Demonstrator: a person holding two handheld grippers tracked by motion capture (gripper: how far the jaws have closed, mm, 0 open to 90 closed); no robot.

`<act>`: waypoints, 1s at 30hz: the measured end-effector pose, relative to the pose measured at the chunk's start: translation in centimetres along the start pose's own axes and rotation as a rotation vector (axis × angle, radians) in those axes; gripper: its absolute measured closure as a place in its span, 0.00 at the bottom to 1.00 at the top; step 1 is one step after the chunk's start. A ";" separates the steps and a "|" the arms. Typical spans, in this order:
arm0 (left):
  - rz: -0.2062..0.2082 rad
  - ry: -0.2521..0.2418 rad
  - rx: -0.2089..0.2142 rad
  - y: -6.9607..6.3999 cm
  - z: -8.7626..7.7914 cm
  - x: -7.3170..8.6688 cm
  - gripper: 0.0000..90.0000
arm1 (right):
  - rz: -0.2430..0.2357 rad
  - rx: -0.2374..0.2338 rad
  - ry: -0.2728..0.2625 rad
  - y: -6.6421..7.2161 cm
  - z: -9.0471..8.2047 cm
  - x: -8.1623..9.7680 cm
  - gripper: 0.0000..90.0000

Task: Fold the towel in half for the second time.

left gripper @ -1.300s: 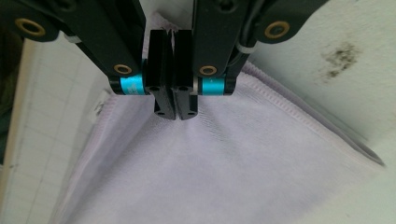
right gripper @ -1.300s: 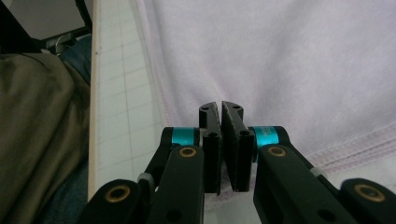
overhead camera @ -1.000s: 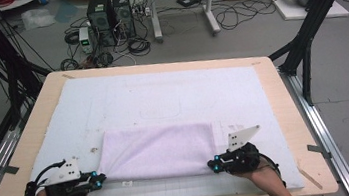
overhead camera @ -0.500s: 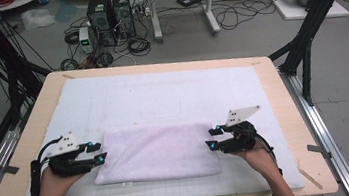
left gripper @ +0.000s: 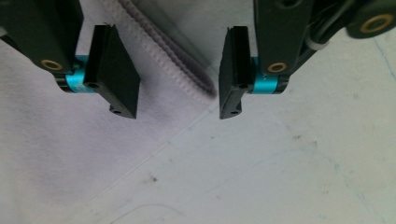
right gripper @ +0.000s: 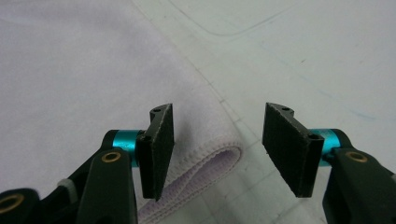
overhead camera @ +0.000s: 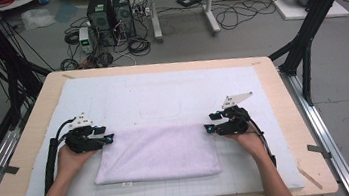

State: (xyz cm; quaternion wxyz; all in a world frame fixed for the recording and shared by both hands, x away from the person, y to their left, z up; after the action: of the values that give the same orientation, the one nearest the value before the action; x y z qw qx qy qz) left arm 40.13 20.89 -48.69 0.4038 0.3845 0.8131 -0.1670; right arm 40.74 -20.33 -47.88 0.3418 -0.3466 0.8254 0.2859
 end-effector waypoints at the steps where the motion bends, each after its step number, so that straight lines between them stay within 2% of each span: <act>1: 0.000 0.000 0.000 0.0 0.0 0.0 0.48 | 0.007 -0.006 0.008 0.0 0.2 0.1 0.48; 2: -0.017 0.013 -0.027 0.3 0.3 0.2 0.42 | 0.009 -0.012 0.024 0.0 0.5 0.4 0.48; 3: -0.019 0.014 -0.029 0.3 0.3 0.2 0.40 | 0.011 -0.014 0.043 0.0 0.8 0.7 0.49; 4: -0.024 0.014 -0.013 0.3 0.4 0.3 0.40 | 0.013 -0.022 0.054 0.0 1.0 0.9 0.52; 5: -0.023 0.012 0.000 0.2 0.4 0.3 0.44 | 0.015 -0.029 0.057 0.0 1.2 1.2 0.54; 6: -0.014 0.006 0.032 -0.1 0.4 0.2 0.51 | 0.013 -0.032 0.049 0.0 1.2 1.2 0.59; 7: -0.002 0.006 0.034 -0.3 0.4 0.2 0.60 | 0.017 -0.051 0.052 0.1 1.1 1.2 0.62; 9: -0.003 0.009 0.047 -0.5 0.3 0.1 0.67 | 0.022 -0.068 0.059 0.3 1.1 1.3 0.74; 11: 0.003 0.016 0.050 -0.5 0.2 0.0 0.77 | 0.002 -0.075 0.069 0.7 1.0 1.1 0.85; 13: 0.018 0.009 0.045 -0.7 0.0 -0.3 0.87 | -0.009 -0.082 0.073 1.0 1.0 1.0 0.88; 14: 0.015 -0.016 0.031 -0.7 -0.3 -0.6 0.89 | 0.002 -0.090 0.068 1.1 0.8 0.9 0.89; 16: 0.006 -0.067 0.014 -0.5 -0.8 -1.2 0.91 | -0.007 -0.087 0.028 1.1 0.2 0.2 0.90; 17: -0.001 -0.087 0.003 -0.5 -0.9 -1.6 0.91 | -0.002 -0.082 0.012 1.0 -0.2 -0.2 0.90; 20: 0.030 -0.098 -0.039 -0.2 -1.0 -3.1 0.92 | -0.023 -0.043 0.006 0.6 -1.1 -1.6 0.90; 24: 0.010 -0.124 -0.072 1.2 -0.8 -5.4 0.92 | -0.033 0.021 -0.016 -0.9 -1.9 -3.9 0.90; 25: 0.010 -0.124 -0.072 1.2 -0.8 -5.4 0.92 | -0.028 0.033 -0.024 -1.4 -2.1 -4.4 0.90; 26: -0.002 -0.129 -0.088 2.3 -0.5 -6.7 0.92 | -0.015 0.040 -0.027 -2.1 -2.3 -5.1 0.90; 30: 0.027 -0.116 -0.121 3.7 0.4 -9.0 0.92 | -0.025 0.074 -0.022 -3.5 -2.2 -7.0 0.90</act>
State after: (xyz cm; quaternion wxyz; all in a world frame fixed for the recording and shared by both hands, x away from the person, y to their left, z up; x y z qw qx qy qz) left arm 46.55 18.63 -41.71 0.4750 0.3601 0.7917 -0.1340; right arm 46.33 -21.38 -42.07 0.3672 -0.3408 0.8271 0.2547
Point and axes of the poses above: each handheld gripper's, and its own axes: z roughly forward along the jaws, x roughly out of its underside, y roughly to its left, the point moved 7 cm from there along z, roughly forward along the jaws, and after that the axes turned 8 degrees about z, right-handed, at the moved point
